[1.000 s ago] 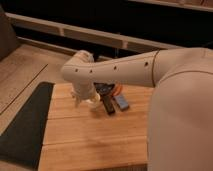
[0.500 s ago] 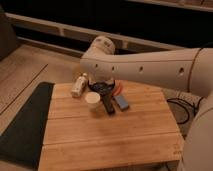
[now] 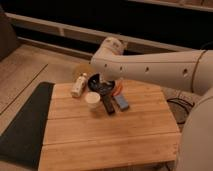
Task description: Place the pepper on the white sponge
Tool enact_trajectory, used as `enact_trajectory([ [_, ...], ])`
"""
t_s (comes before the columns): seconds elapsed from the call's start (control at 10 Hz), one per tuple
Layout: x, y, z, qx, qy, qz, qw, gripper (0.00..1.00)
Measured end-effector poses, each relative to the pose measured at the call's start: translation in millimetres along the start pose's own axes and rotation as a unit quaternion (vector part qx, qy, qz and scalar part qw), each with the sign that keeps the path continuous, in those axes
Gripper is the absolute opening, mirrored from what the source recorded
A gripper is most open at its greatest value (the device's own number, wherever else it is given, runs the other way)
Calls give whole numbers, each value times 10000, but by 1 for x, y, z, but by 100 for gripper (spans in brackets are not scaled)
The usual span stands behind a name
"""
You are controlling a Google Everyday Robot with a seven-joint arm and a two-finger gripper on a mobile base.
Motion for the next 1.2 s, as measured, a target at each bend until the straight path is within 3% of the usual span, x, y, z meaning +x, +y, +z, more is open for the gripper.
enact_trajectory([
  [0.1, -7, -20, 10, 53, -62, 29, 10000, 65],
  [0.2, -18, -53, 26, -4, -193, 190, 9996, 65],
  [0.5, -26, -108, 46, -213, -375, 741, 9963, 65],
  [0.8, -27, -106, 47, -261, -384, 759, 9960, 65],
  [1.0, -22, -120, 59, -24, -245, 754, 9968, 65],
  [1.2, -7, -153, 99, 475, 142, 791, 9956, 65],
])
